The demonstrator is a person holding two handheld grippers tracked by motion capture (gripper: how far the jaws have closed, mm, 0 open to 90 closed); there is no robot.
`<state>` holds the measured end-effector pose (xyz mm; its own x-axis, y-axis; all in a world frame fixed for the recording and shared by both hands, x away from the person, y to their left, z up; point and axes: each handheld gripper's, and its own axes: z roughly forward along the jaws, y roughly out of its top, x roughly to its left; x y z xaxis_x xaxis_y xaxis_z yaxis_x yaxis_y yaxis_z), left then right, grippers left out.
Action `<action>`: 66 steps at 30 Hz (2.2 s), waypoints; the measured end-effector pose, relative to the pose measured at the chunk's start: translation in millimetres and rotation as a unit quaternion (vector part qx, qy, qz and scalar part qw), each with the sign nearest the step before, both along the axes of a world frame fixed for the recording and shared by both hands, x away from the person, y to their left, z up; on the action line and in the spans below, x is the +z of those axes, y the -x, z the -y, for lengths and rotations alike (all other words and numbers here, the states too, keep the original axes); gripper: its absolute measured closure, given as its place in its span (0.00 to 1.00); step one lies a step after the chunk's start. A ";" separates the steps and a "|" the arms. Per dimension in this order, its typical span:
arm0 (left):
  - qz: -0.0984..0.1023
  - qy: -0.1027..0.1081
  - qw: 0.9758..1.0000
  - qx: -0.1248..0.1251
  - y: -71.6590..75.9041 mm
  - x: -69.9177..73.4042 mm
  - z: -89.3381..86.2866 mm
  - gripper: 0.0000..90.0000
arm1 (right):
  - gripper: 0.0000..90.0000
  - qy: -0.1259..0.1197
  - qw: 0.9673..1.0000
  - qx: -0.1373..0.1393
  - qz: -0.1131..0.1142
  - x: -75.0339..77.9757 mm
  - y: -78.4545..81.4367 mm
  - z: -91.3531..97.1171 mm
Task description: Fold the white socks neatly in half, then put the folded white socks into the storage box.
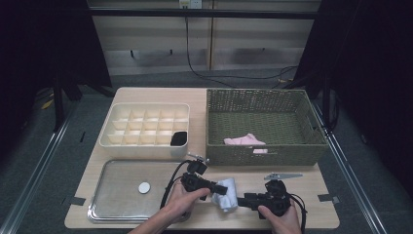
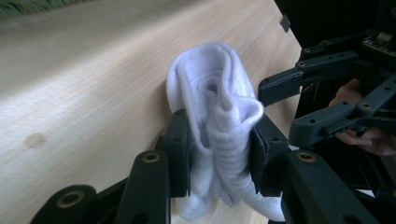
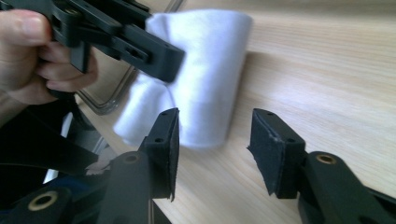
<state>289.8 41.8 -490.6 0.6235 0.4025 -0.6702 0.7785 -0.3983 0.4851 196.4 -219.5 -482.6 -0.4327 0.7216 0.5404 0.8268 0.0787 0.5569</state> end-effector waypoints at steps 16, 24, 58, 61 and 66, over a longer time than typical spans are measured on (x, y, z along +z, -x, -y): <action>0.055 -0.054 0.997 -0.028 1.9 28.2 -6.9 0.71 | 0.49 0.013 1.000 -0.026 0.001 5.2 -2.9 18.0; 0.066 -0.073 0.995 -0.029 2.3 33.3 -10.5 0.71 | 0.44 0.021 0.999 -0.037 0.004 7.7 -4.4 24.1; 0.064 -0.078 0.994 0.031 -23.4 77.0 -86.1 0.71 | 0.36 0.038 0.996 -0.065 0.036 17.6 -0.6 44.1; 0.061 -0.075 0.994 0.042 -27.6 82.3 -93.3 0.71 | 0.36 0.042 0.997 -0.062 0.033 16.0 -1.2 43.4; 0.063 -0.088 0.993 0.056 -34.0 93.0 -99.9 0.71 | 0.36 0.041 0.997 -0.061 0.032 15.4 -1.6 43.4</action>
<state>323.8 141.6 -397.7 0.6429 0.5772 -0.5035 0.7601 -0.3999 0.5121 198.0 -262.9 -467.2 -0.3700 0.8115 0.4523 0.7960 0.0259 0.6047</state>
